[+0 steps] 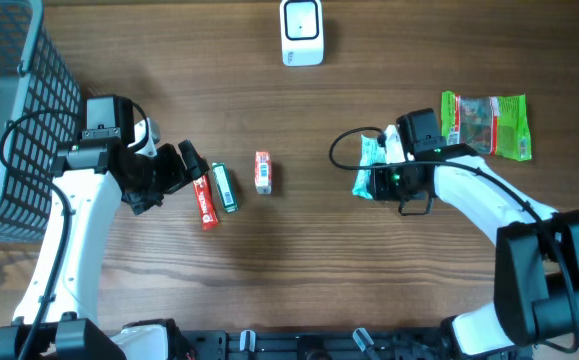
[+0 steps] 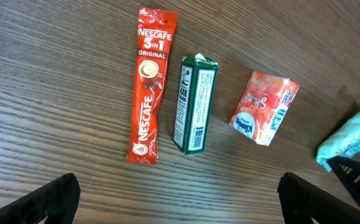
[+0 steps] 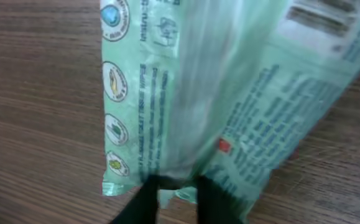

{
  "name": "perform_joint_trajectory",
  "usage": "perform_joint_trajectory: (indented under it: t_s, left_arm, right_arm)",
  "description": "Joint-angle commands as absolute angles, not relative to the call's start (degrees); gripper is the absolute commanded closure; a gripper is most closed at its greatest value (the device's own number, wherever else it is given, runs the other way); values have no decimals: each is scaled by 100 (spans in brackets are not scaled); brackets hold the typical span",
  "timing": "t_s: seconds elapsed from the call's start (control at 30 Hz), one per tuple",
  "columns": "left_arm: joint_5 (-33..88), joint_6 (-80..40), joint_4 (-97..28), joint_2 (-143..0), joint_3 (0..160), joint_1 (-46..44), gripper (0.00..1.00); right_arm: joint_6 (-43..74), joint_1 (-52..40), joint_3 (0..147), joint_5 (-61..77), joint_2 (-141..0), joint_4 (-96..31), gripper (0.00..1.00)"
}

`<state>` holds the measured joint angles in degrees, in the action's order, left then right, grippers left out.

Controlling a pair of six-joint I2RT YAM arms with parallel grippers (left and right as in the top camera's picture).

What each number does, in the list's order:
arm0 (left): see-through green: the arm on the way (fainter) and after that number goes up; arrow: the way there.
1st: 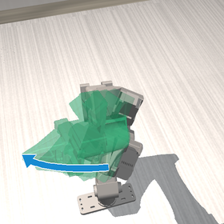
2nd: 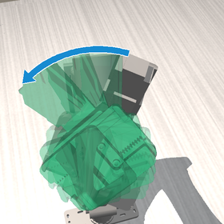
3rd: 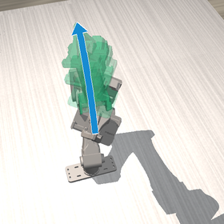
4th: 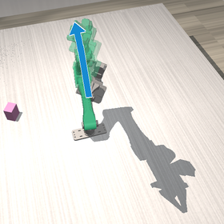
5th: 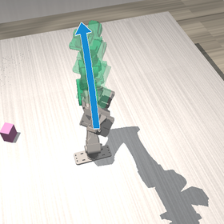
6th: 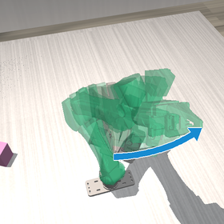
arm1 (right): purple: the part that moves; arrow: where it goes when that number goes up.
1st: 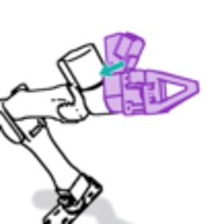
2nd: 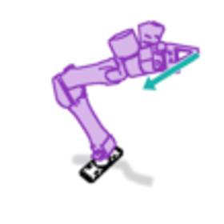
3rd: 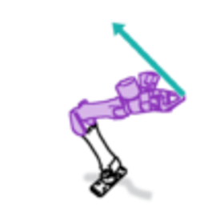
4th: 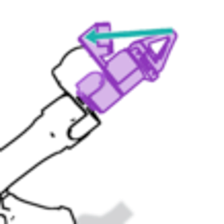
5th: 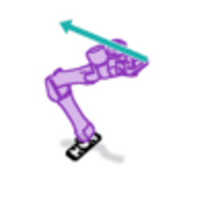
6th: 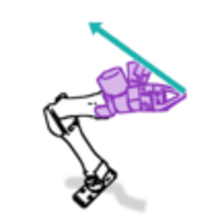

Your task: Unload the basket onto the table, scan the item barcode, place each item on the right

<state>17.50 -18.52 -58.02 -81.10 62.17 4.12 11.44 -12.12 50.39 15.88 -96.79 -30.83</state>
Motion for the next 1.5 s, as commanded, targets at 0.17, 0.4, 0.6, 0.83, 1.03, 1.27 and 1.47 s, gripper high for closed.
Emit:
perform_joint_trajectory:
  t_s: [0.17,0.4,0.6,0.83,1.03,1.27,1.47]
  left_arm:
    - [1798,-1844,-5802,-8049,6191,397,0]
    - [1798,-1844,-5802,-8049,6191,397,0]
    - [1798,-1844,-5802,-8049,6191,397,0]
    - [1798,-1841,-5800,-8049,6191,397,0]
    - [1798,-1844,-5800,-8049,6191,397,0]
    - [1798,-1844,-5802,-8049,6191,397,0]
    - [1798,-1844,-5800,-8049,6191,397,0]
  right_arm:
    - [1028,-1236,5085,1481,-10077,-3249,46]
    - [600,-1234,5419,2062,-9096,-3695,46]
    - [893,-1234,5408,650,-9048,-3310,72]
    - [1223,-1236,5378,401,-9065,-2176,58]
    - [1249,-1236,5376,283,-9529,-1802,47]
    - [1197,-1234,5378,515,-10431,-1612,52]
    - [899,-1236,5529,1186,-9389,-1723,35]
